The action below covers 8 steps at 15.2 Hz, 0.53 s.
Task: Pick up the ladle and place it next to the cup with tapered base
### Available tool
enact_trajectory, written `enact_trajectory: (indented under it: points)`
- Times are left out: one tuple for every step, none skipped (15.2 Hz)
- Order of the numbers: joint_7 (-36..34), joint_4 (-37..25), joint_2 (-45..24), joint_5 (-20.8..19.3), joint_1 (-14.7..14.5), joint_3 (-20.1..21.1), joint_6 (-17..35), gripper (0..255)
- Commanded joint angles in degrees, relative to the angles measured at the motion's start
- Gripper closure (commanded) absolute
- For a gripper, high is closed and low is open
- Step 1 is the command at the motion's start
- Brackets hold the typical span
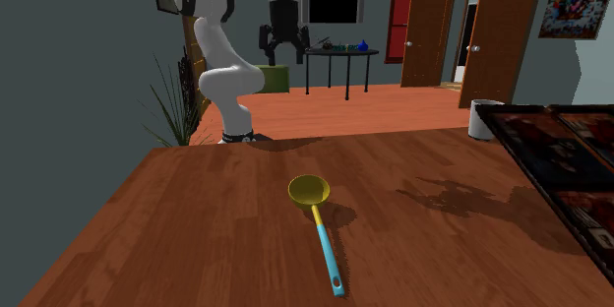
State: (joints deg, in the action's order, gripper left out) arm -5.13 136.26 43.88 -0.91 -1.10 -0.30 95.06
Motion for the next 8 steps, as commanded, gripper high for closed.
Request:
enact_trajectory:
  points:
    - [0.0, 0.0, 0.0, 0.0, 0.0, 0.0, 0.0, 0]
    - [-0.17, -0.43, -2.02, 0.05, 0.35, -0.45, 1.46, 0]
    - [-0.33, -0.93, -4.06, 0.13, 0.68, -0.9, 2.88, 0]
    - [-0.48, -1.51, -6.13, 0.23, 0.99, -1.36, 4.25, 0]
    - [-0.62, -2.14, -8.22, 0.35, 1.28, -1.82, 5.57, 0]
    - [-0.74, -2.85, -10.32, 0.5, 1.56, -2.28, 6.84, 0]
    - [-0.84, -3.62, -12.44, 0.68, 1.83, -2.75, 8.05, 0]
    - [-0.93, -4.46, -14.57, 0.89, 2.08, -3.22, 9.21, 0]
